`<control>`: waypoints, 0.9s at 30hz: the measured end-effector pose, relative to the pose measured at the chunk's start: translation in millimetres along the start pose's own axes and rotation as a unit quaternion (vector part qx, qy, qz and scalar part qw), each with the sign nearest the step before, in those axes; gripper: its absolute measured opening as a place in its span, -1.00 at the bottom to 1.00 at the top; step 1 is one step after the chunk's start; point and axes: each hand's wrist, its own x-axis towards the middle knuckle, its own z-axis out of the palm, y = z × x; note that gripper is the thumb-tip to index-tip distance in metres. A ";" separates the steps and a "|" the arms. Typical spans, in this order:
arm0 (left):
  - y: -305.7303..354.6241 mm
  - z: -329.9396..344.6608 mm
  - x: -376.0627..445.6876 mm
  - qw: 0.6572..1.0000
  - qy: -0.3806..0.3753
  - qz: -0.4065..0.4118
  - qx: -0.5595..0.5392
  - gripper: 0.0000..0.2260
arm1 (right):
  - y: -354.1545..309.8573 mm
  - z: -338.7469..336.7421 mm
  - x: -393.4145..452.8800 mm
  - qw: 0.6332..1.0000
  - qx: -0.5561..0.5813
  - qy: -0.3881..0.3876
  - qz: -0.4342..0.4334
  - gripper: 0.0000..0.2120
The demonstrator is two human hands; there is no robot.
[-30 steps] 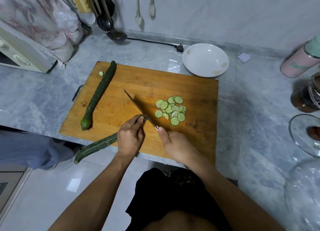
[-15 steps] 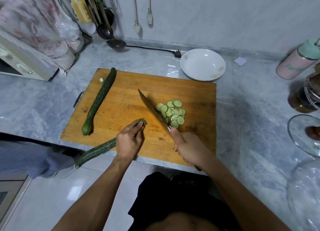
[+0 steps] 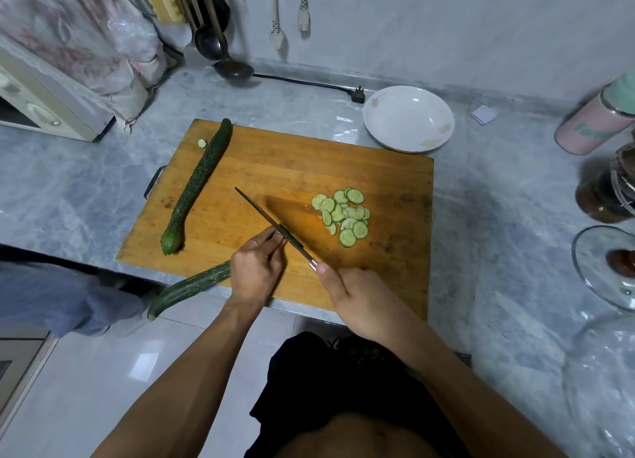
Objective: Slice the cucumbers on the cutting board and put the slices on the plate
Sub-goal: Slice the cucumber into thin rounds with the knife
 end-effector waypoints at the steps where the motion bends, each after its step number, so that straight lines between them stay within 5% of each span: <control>1: 0.5 0.1 -0.1 1.000 0.000 -0.001 -0.002 -0.73 | 1.0 0.7 0.0 1.000 0.001 -0.001 0.000 -0.43; 20: -1.6 1.9 -0.5 1.000 0.005 0.021 0.008 -0.81 | -3.6 20.9 29.6 0.999 0.016 0.017 0.049 -0.37; 27: 3.4 -6.9 -0.3 1.000 -0.012 0.023 0.008 -0.77 | 6.0 4.8 26.2 0.989 0.115 0.015 0.093 -0.37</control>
